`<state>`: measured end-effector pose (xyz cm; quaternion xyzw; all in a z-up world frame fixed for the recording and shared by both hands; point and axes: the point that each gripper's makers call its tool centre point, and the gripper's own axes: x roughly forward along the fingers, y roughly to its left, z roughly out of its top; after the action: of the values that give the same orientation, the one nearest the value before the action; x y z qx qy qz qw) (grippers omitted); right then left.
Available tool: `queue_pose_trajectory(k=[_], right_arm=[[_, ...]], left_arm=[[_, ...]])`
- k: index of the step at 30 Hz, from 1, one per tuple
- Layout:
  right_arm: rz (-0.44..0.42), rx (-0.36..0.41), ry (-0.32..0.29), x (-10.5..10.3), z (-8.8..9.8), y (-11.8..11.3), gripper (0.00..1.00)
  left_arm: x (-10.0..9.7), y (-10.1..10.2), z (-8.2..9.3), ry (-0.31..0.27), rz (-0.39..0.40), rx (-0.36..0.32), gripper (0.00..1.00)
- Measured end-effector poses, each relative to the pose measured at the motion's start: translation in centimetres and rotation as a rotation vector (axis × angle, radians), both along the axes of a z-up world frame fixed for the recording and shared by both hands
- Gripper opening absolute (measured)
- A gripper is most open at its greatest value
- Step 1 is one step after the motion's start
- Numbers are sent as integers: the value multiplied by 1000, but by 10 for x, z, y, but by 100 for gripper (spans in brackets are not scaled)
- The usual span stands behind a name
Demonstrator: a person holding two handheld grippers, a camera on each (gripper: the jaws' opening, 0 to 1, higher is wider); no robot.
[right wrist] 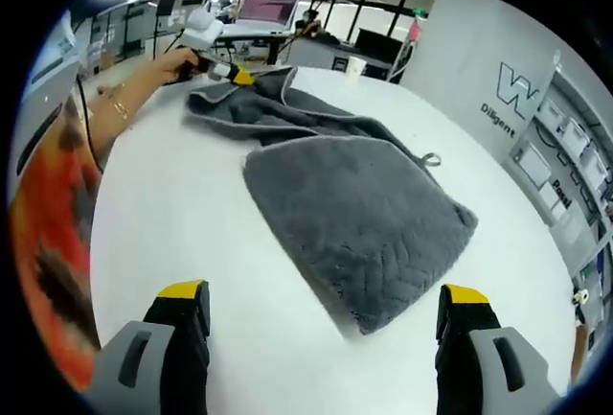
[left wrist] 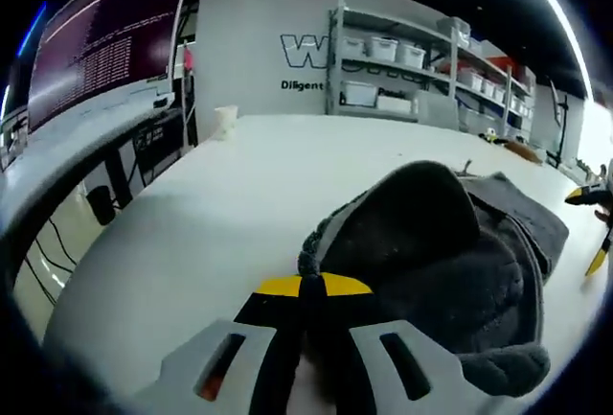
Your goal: Open the folded towel by lifting each exposed corner and separating the folded layers until the towel lies flat within the target outline without major curled edges
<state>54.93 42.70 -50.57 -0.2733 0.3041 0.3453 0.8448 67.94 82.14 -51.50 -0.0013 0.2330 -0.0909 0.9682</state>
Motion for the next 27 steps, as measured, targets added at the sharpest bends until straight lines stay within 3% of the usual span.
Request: queue_pose_trajectory(k=[4, 8, 10, 13, 20, 23, 27], right_arm=[[4, 2, 0, 0, 0, 1, 99], [-4, 3, 2, -1, -1, -2, 99], [-7, 5, 3, -2, -1, -3, 99], [-8, 5, 0, -2, 0, -3, 99], [-2, 8, -4, -3, 1, -2, 99], [-3, 8, -4, -3, 1, -3, 99], [-5, 11, -5, -4, 1, -3, 99]], left_arm=[[-1, -1, -9, 43, -9, 16, 11], [-2, 2, -7, 34, 13, 38, 26], [-1, -3, 3, -1, -3, -9, 31], [-2, -20, 15, -31, -65, -75, 42], [-12, -52, 35, -61, -188, -106, 83], [-18, -65, 44, -79, -241, -123, 86], [-26, -84, 61, -124, -315, -203, 92]])
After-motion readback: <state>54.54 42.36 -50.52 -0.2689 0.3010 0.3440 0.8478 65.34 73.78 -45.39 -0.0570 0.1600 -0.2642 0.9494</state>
